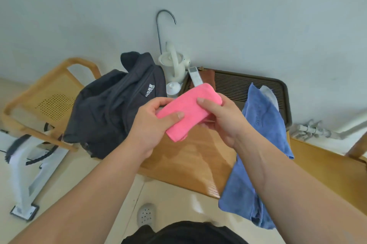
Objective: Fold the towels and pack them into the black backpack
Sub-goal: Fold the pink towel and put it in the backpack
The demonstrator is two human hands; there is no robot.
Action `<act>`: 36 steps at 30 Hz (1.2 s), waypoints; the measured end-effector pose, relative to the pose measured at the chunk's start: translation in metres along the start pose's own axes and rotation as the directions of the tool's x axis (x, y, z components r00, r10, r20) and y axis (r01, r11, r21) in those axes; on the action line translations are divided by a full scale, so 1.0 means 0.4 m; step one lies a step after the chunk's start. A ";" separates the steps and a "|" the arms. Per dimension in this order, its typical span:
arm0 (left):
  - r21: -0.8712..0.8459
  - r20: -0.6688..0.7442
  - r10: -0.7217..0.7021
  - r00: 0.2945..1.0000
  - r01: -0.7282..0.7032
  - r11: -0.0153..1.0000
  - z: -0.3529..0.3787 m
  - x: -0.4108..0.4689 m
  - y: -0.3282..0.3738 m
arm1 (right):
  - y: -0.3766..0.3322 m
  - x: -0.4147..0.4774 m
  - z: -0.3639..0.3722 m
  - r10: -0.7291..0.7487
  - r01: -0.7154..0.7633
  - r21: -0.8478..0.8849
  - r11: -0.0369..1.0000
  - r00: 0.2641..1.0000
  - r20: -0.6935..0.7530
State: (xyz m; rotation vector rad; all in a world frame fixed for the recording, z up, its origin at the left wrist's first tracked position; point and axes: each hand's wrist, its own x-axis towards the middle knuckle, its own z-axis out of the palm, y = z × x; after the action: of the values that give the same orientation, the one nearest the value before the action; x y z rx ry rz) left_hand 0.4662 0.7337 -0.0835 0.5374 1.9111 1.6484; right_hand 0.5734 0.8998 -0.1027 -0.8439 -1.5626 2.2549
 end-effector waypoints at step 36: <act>0.102 -0.001 0.044 0.999 -0.044 0.994 -0.763 0.467 0.014 | -0.115 0.342 0.728 -0.323 0.223 -0.818 0.530 0.945 0.048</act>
State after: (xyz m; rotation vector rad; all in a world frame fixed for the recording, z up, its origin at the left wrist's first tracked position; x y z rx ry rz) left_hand 0.1275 0.6187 -0.0775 0.6222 2.0078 1.5859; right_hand 0.2855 0.7674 -0.0301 -0.7949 -2.5090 1.1437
